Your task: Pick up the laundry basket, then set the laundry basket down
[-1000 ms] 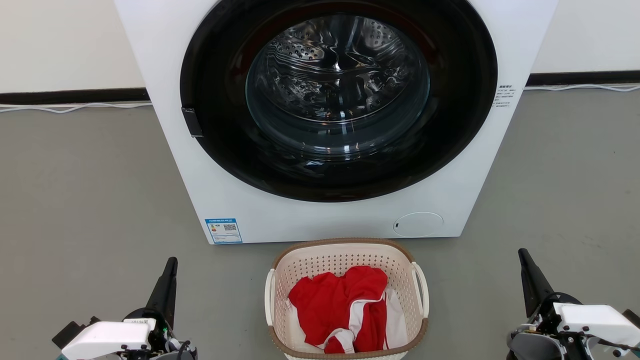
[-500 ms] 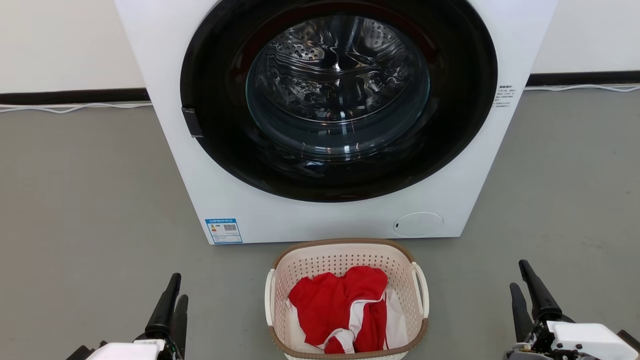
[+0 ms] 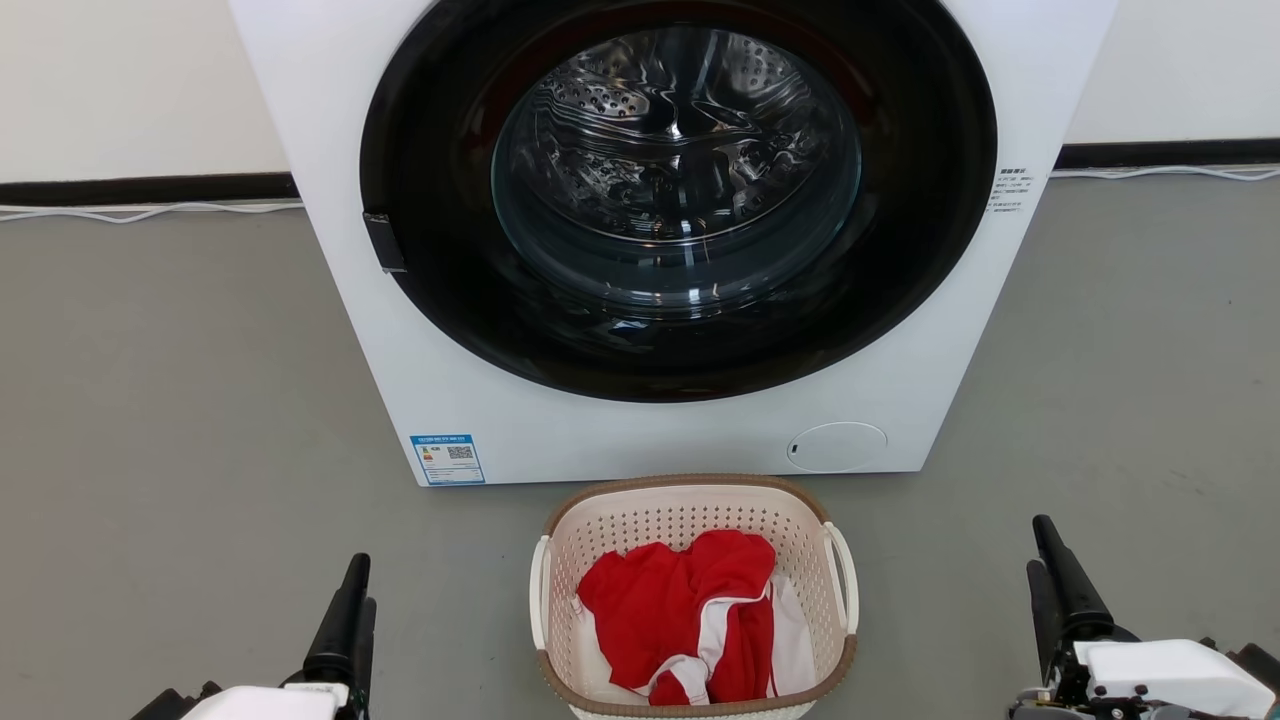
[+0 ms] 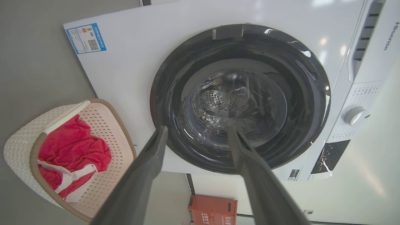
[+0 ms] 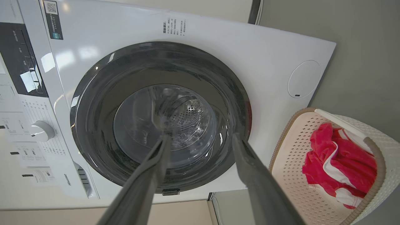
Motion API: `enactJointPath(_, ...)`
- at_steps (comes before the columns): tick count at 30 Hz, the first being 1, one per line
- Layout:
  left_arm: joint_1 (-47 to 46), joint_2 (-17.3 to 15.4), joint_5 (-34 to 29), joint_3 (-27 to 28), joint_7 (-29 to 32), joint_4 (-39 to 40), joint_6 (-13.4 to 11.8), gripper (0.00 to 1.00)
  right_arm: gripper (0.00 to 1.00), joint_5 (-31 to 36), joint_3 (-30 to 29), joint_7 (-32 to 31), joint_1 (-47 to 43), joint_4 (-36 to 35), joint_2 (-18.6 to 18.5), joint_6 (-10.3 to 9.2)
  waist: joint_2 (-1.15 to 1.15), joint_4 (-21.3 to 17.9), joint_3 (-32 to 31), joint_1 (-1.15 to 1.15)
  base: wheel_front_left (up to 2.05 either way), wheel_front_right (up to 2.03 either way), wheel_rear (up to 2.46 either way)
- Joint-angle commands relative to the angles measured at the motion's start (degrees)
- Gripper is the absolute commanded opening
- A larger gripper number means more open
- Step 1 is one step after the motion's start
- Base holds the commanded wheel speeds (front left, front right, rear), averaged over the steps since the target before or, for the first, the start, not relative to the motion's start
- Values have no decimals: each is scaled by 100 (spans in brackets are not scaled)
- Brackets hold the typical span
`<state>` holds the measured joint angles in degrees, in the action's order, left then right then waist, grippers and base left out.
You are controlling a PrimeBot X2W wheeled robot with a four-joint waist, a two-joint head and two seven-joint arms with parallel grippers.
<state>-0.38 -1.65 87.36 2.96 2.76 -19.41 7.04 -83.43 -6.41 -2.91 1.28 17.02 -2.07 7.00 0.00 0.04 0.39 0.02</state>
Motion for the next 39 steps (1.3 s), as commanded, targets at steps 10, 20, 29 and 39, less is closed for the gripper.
enactJointPath(10, -217, -46, -900, -84, -234, 123, -60, 100, 100, 1196, 119, 248, 62, -322, -83, 16, 0, -12, -1, -1, 0, 0, 0)
enactJointPath(20, -219, -54, -1536, -161, -386, 119, -134, 100, 100, 2056, 145, 399, 48, -378, -90, 19, 0, -20, -3, -2, 0, 0, 0)
enactJointPath(29, -241, -61, -2129, -207, -537, 86, -188, 100, 100, 2839, 209, 551, 44, -404, -90, 22, 0, -20, -2, -2, 0, 0, 0)
enactJointPath(39, -243, -69, -2822, -271, -704, 59, -230, 100, 100, 3701, 318, 718, 37, -404, -117, 26, 0, -26, -5, -2, 0, 0, 0)
